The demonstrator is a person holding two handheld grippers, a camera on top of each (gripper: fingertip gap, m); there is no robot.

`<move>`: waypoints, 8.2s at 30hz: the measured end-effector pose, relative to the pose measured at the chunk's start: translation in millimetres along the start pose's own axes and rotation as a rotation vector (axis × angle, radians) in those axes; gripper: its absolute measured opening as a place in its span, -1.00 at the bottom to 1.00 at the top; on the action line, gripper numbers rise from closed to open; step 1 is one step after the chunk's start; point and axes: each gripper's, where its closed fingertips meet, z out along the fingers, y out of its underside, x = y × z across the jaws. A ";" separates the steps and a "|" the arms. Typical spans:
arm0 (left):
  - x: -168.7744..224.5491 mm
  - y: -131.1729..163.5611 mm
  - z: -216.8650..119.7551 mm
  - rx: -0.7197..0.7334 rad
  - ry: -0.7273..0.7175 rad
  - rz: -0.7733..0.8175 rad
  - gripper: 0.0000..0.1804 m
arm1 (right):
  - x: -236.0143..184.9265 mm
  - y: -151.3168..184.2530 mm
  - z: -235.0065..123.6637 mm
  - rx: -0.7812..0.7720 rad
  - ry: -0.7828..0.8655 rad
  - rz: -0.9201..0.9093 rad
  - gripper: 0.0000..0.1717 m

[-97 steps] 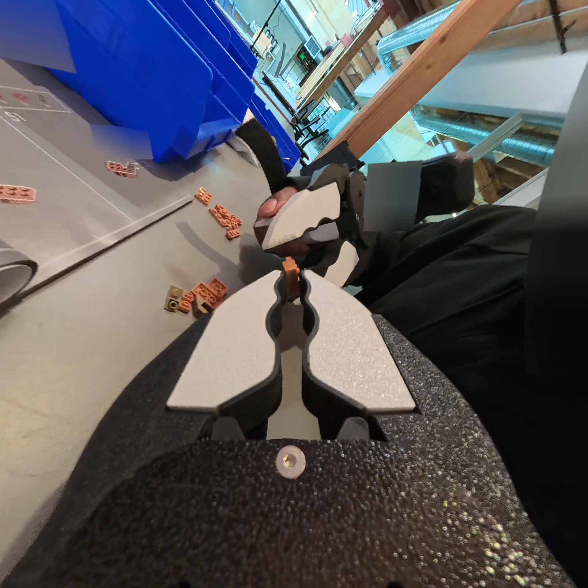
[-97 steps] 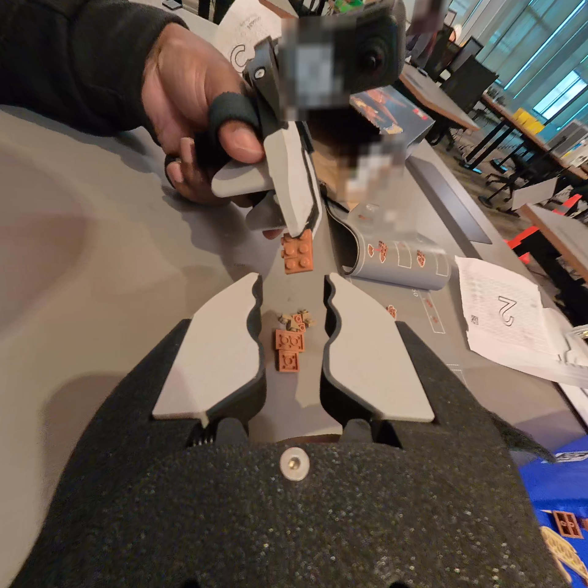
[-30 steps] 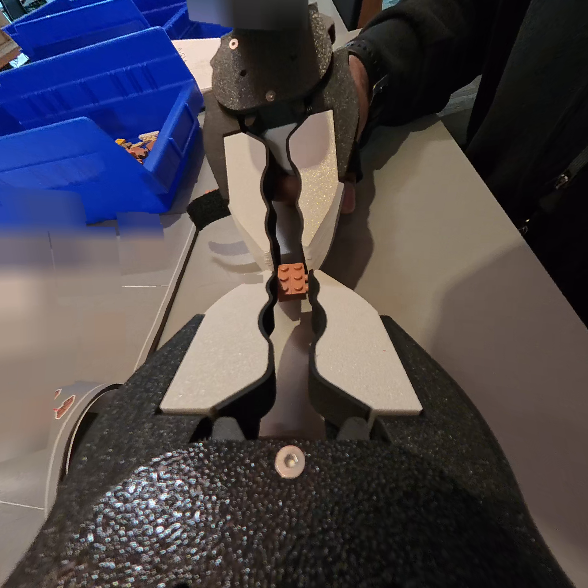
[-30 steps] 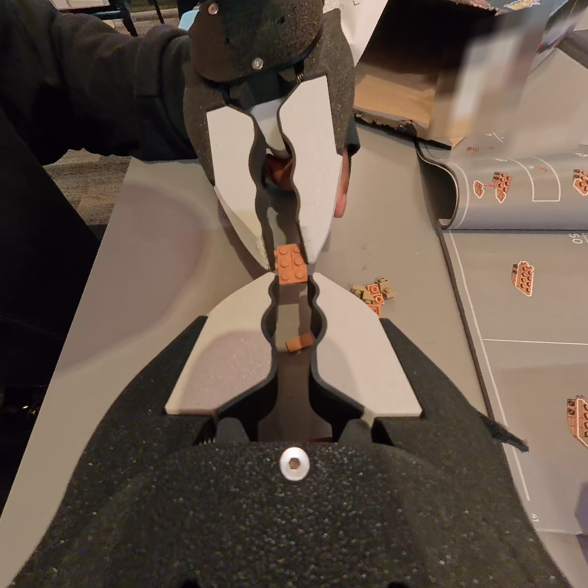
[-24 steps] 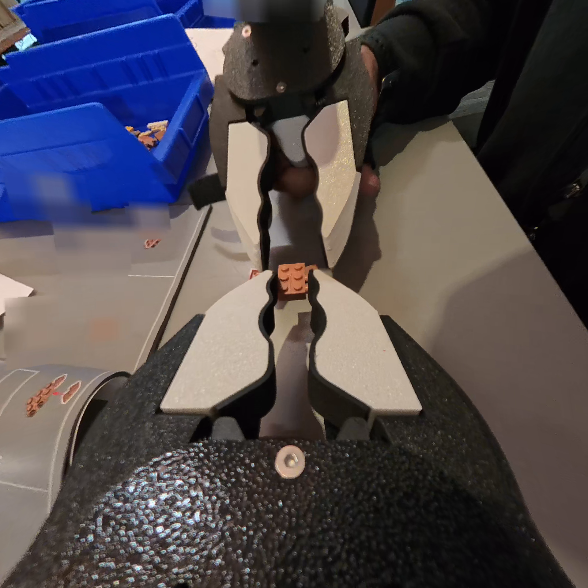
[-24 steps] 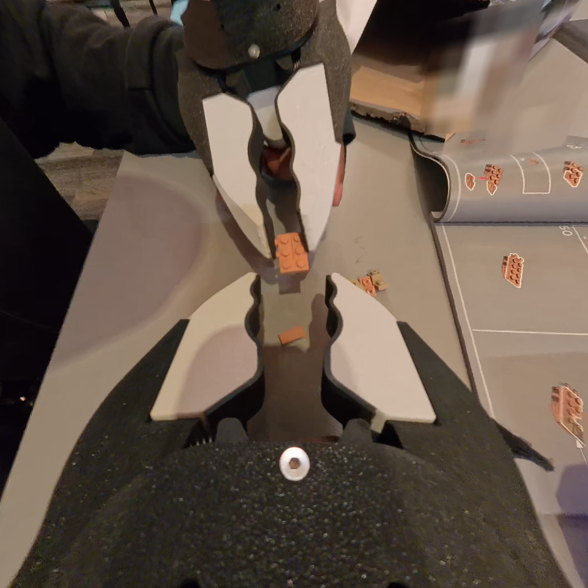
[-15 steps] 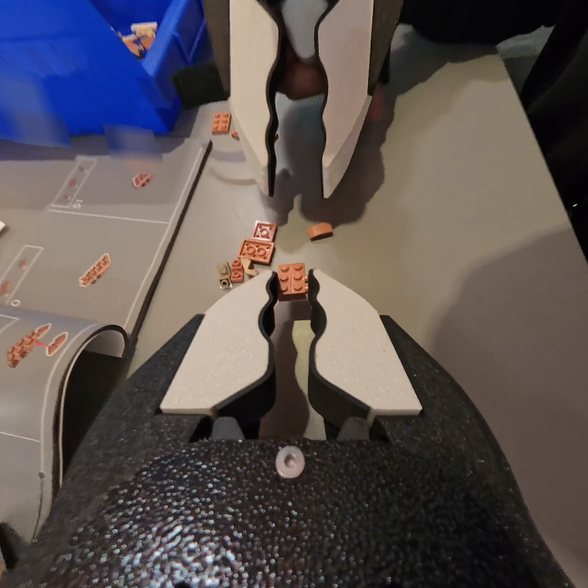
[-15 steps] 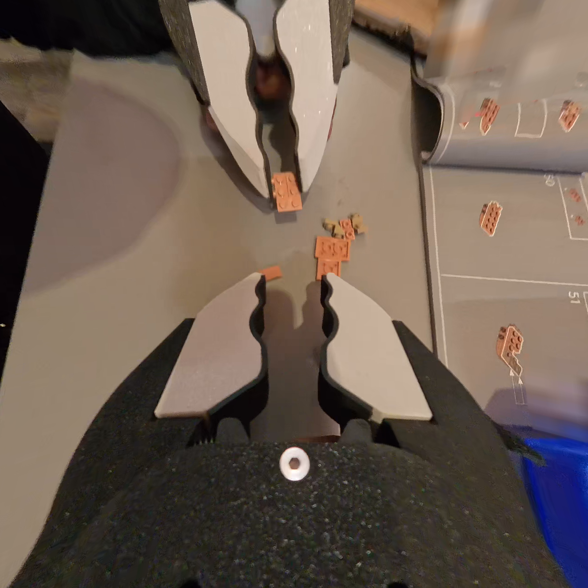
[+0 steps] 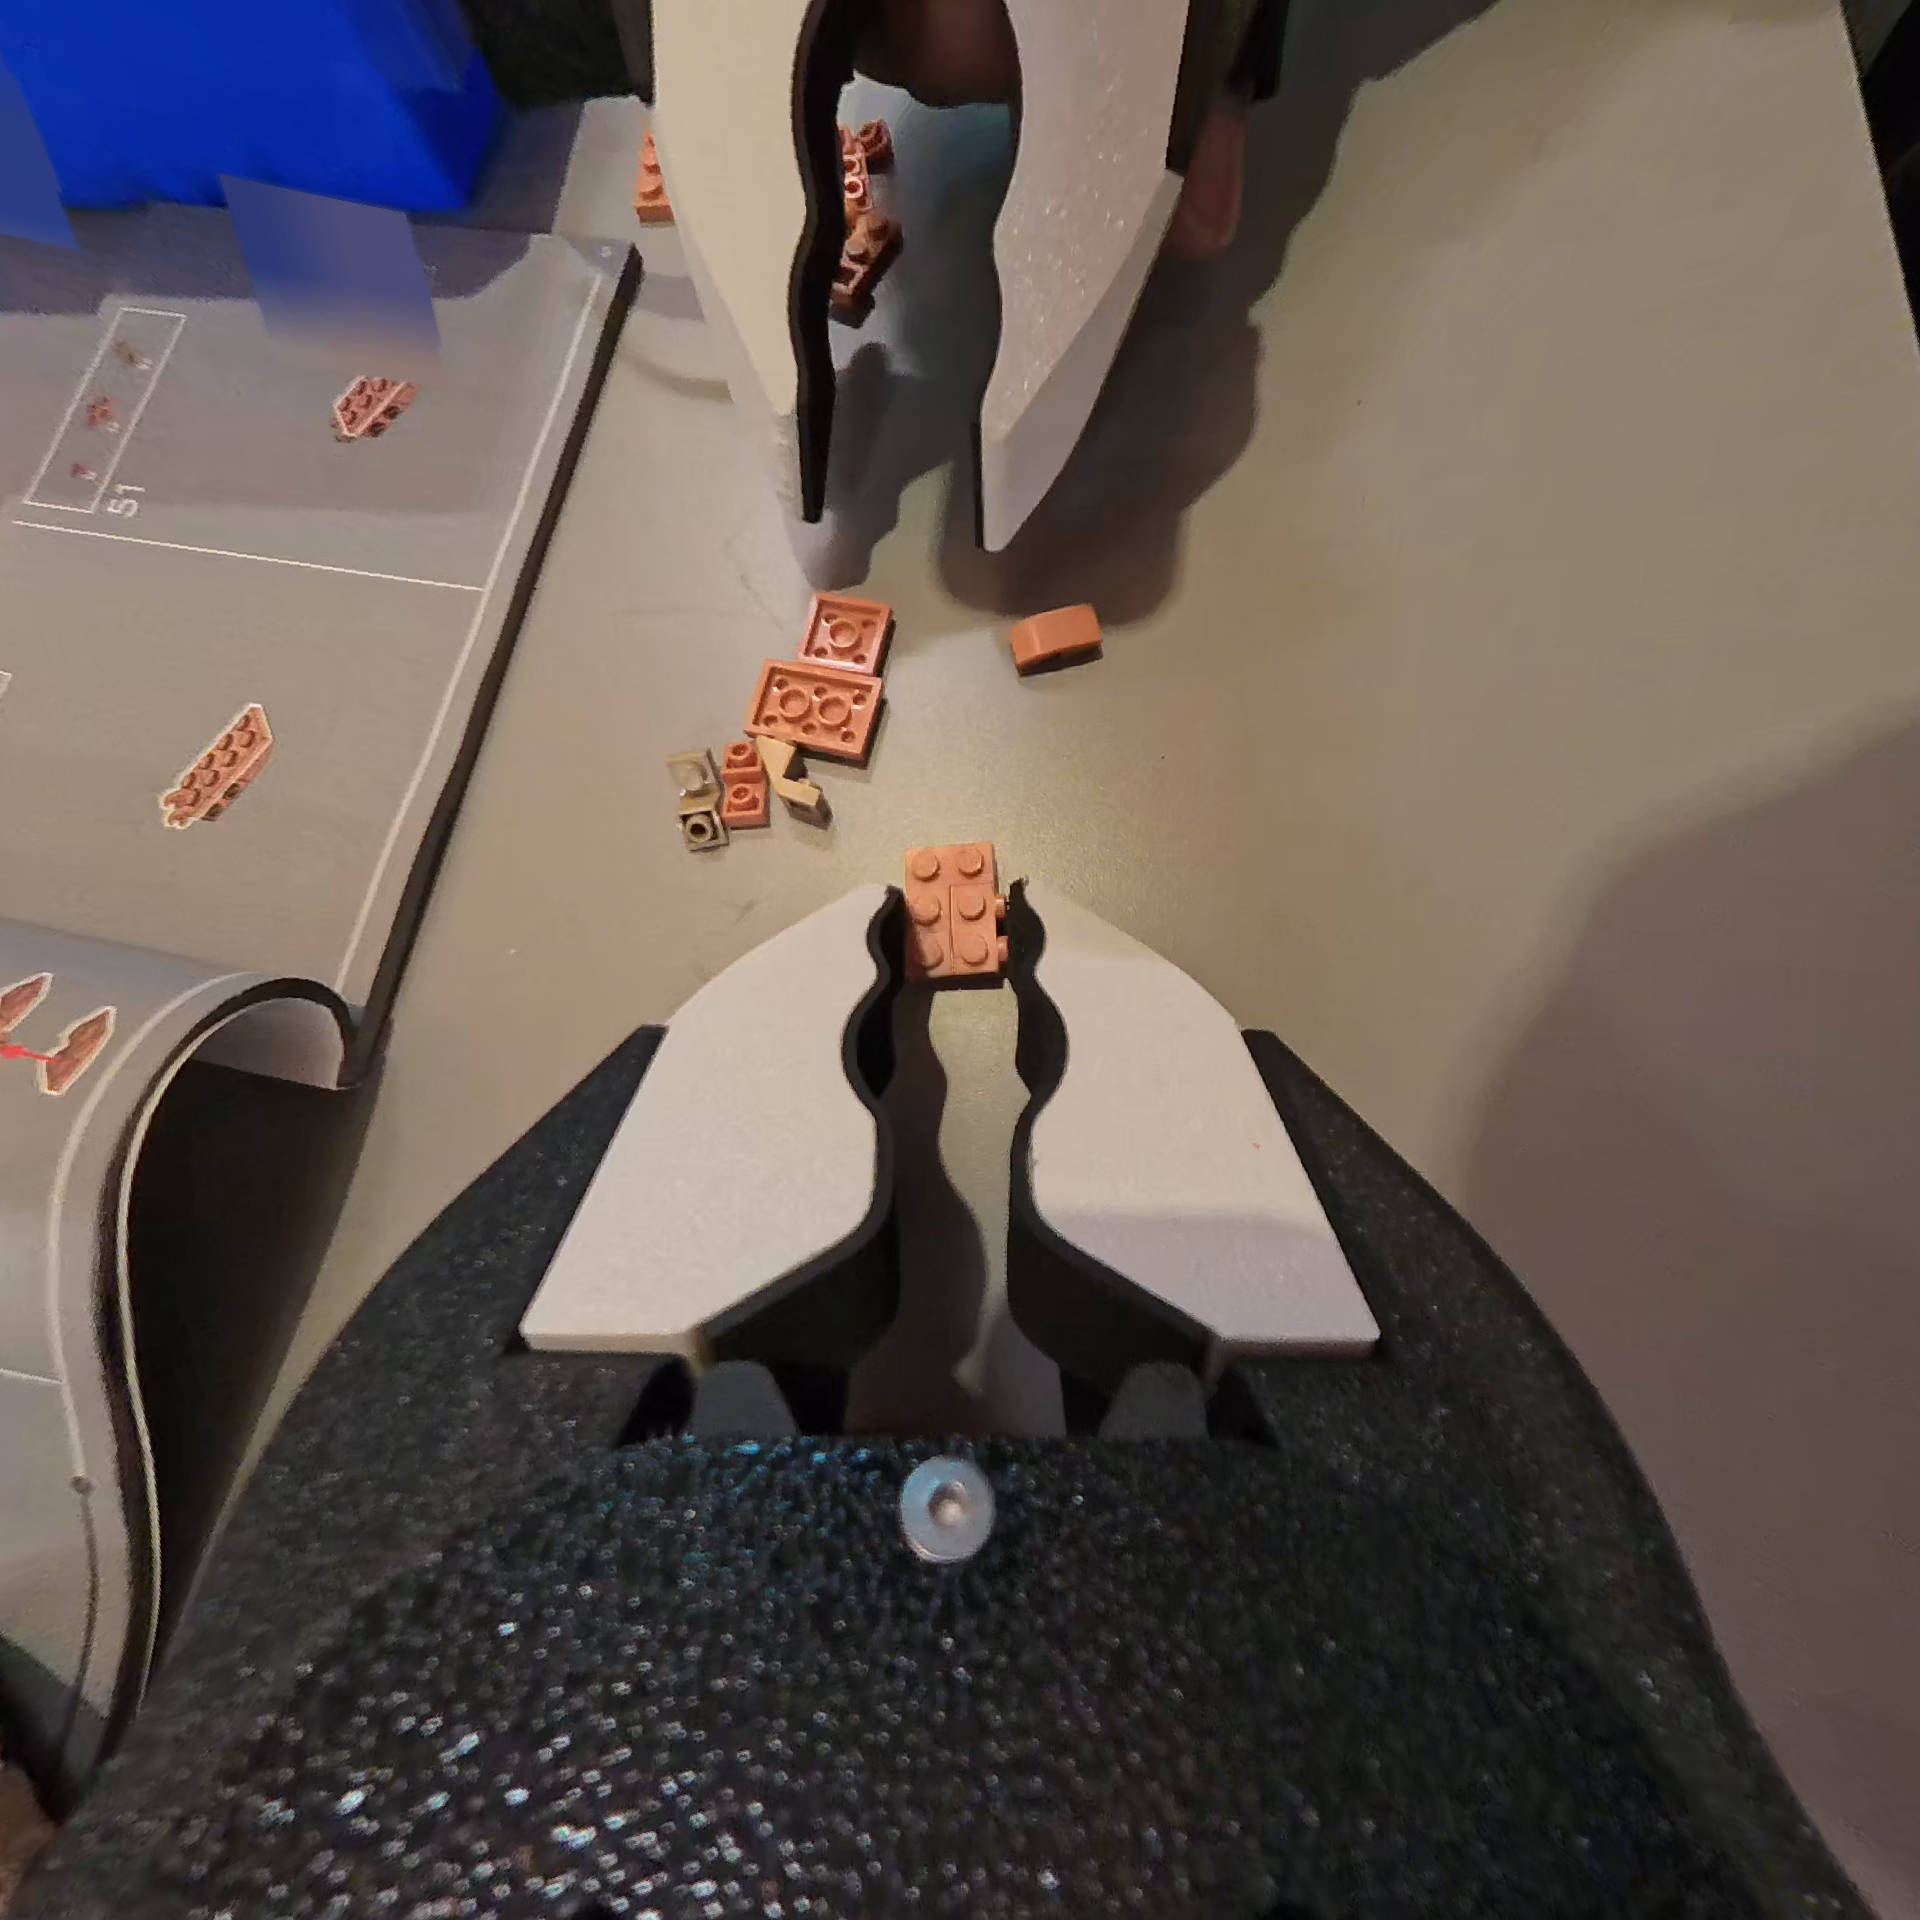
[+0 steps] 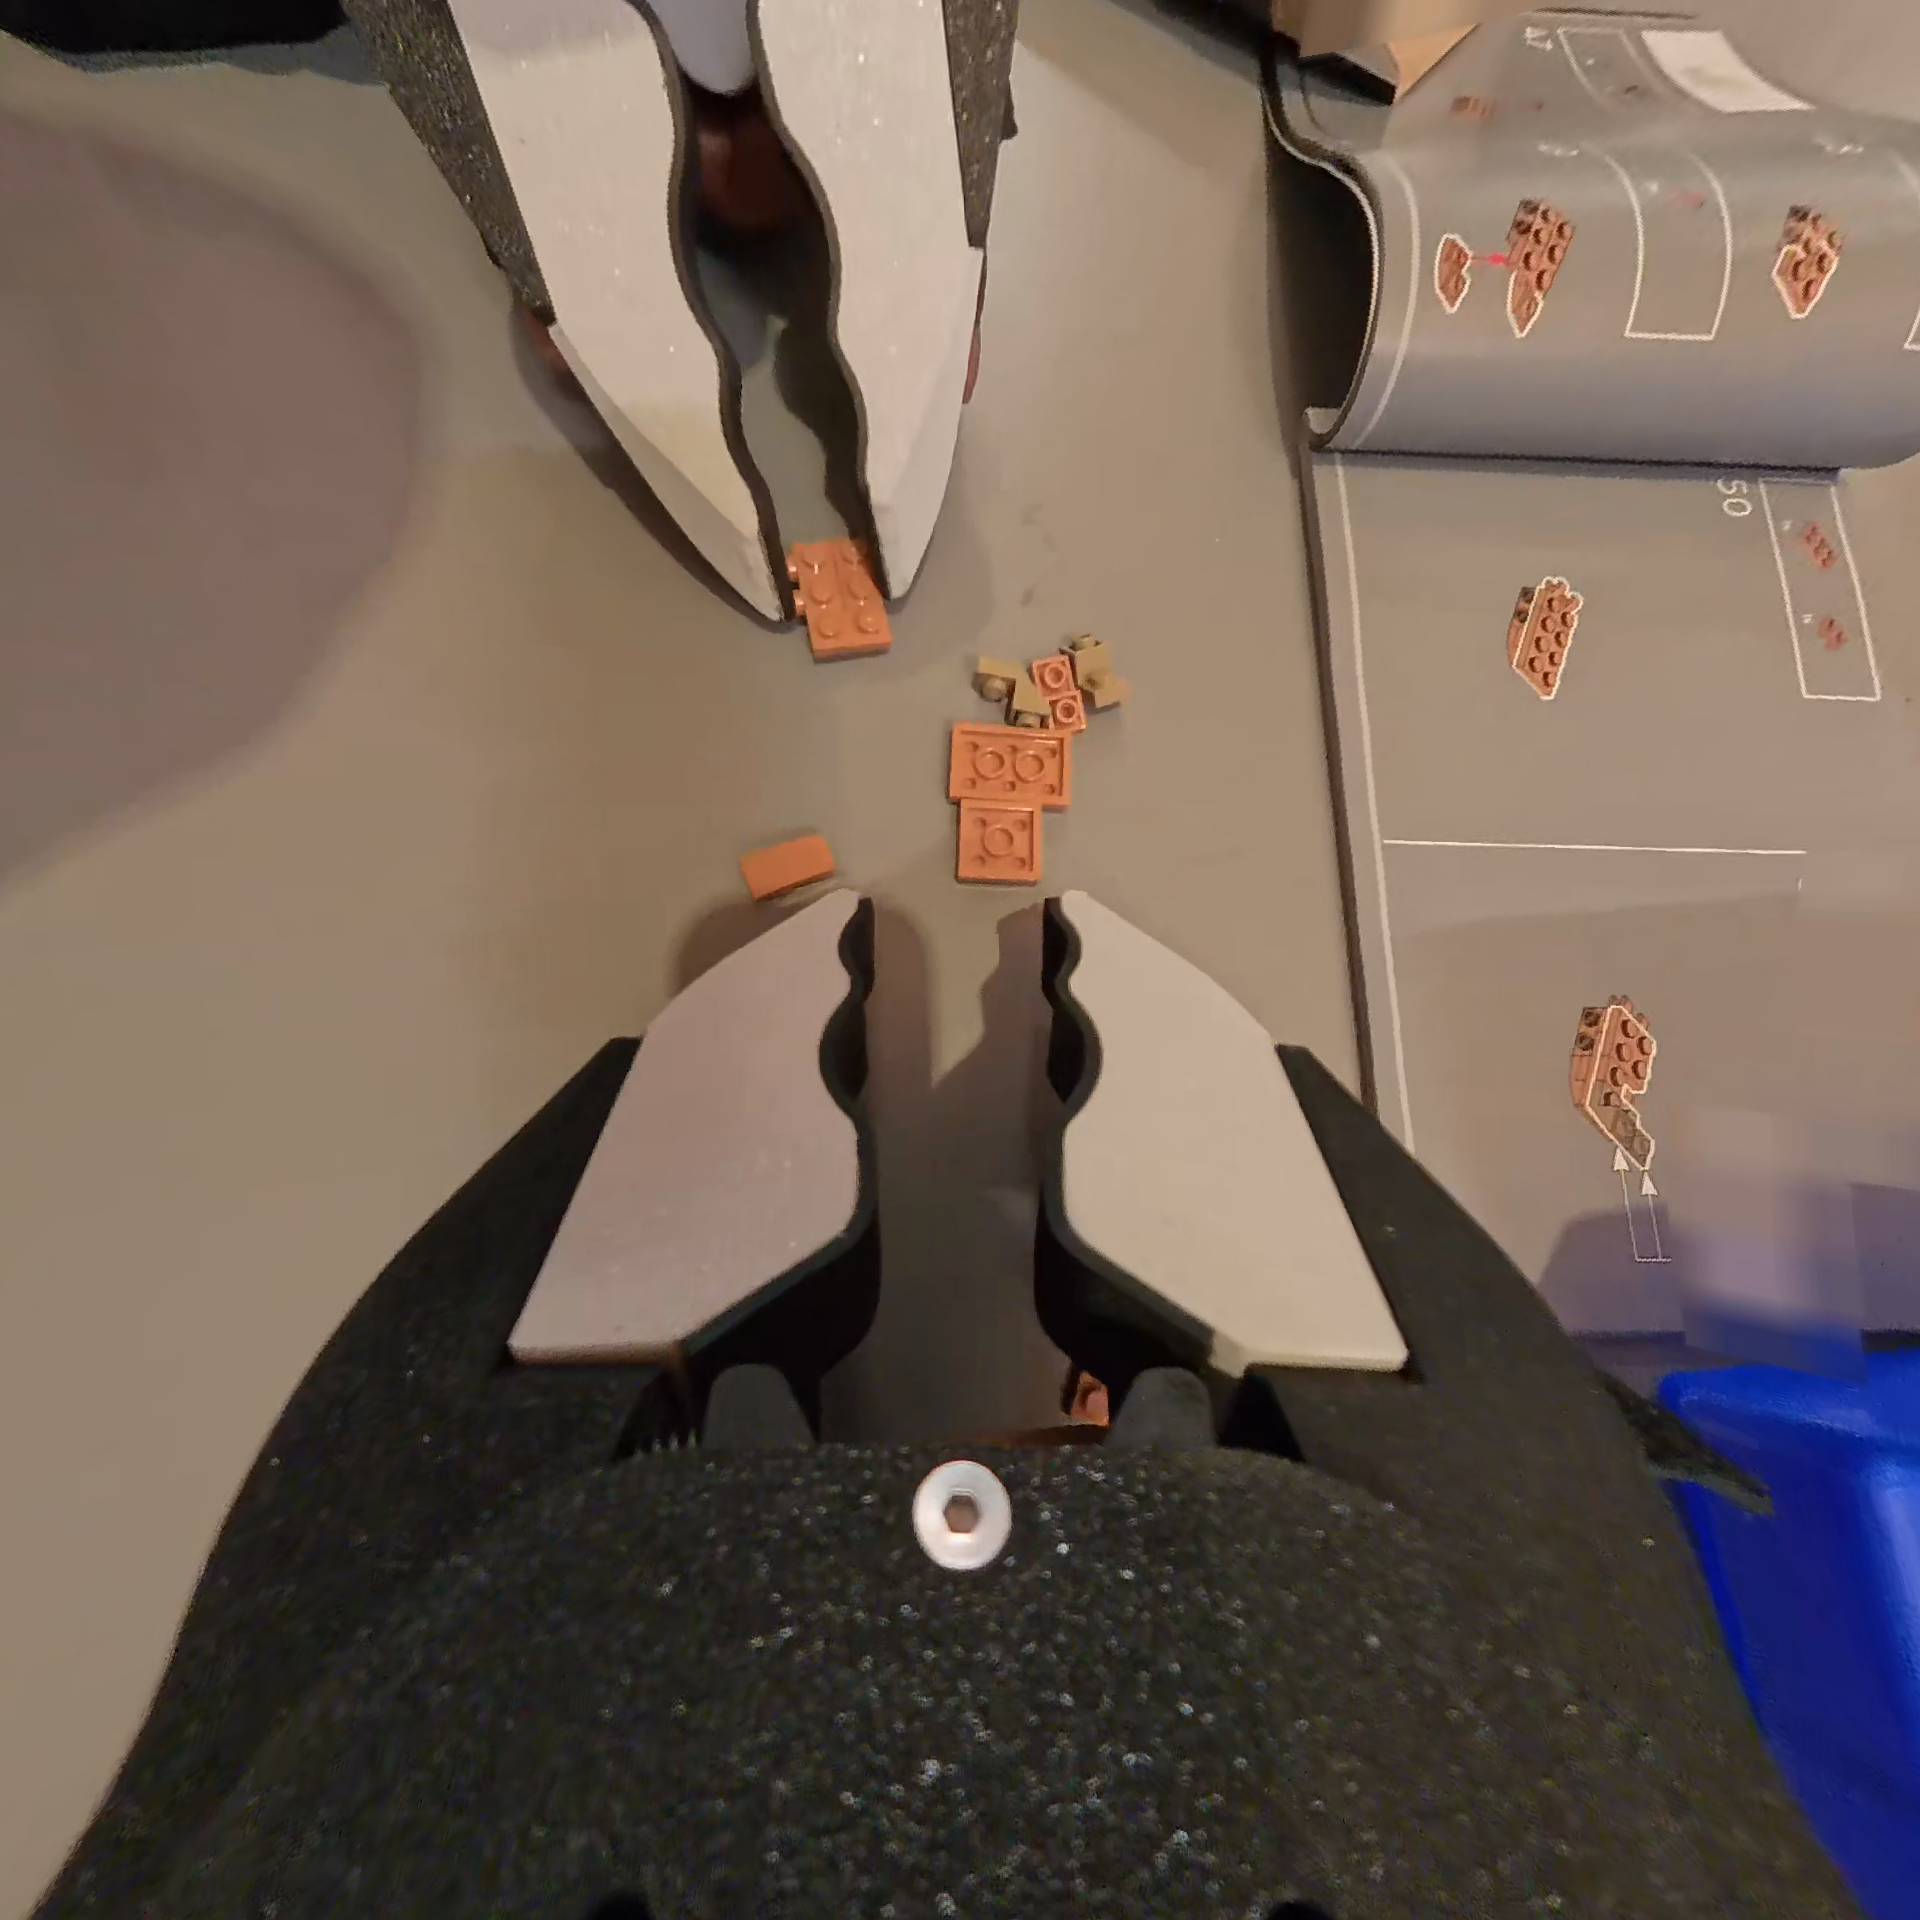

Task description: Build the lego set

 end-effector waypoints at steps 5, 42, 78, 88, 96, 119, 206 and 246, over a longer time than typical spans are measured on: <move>-0.2 -1.7 -1.1 0.016 0.005 -0.007 -0.78 | 1.4 -1.0 -1.1 0.008 0.012 -0.002 -0.64; -60.5 -18.2 -28.8 0.231 -0.286 -0.061 -0.75 | 50.3 22.2 -79.4 0.269 0.149 0.048 -0.76; -61.3 -13.3 -25.6 0.188 -0.306 -0.036 -0.75 | 33.1 79.6 -75.2 0.021 0.025 0.016 -0.82; -61.5 -12.9 -25.0 0.182 -0.309 -0.035 -0.75 | 34.5 81.6 -72.2 -0.004 0.033 0.025 -0.81; -62.4 -12.6 -24.8 0.179 -0.317 -0.036 -0.75 | 33.3 84.0 -68.7 -0.032 0.016 0.043 -0.78; -60.3 -16.1 -24.8 0.194 -0.320 -0.033 -0.76 | 36.3 85.2 -69.3 -0.035 0.022 0.081 -0.91; -15.3 6.8 -46.3 0.094 0.046 -0.084 -0.93 | -4.6 -40.1 -1.7 0.245 0.086 -0.022 -0.96; -5.3 -82.4 -19.5 0.539 0.412 -0.786 -0.97 | -4.6 -67.8 -17.9 0.339 0.496 -0.566 -0.92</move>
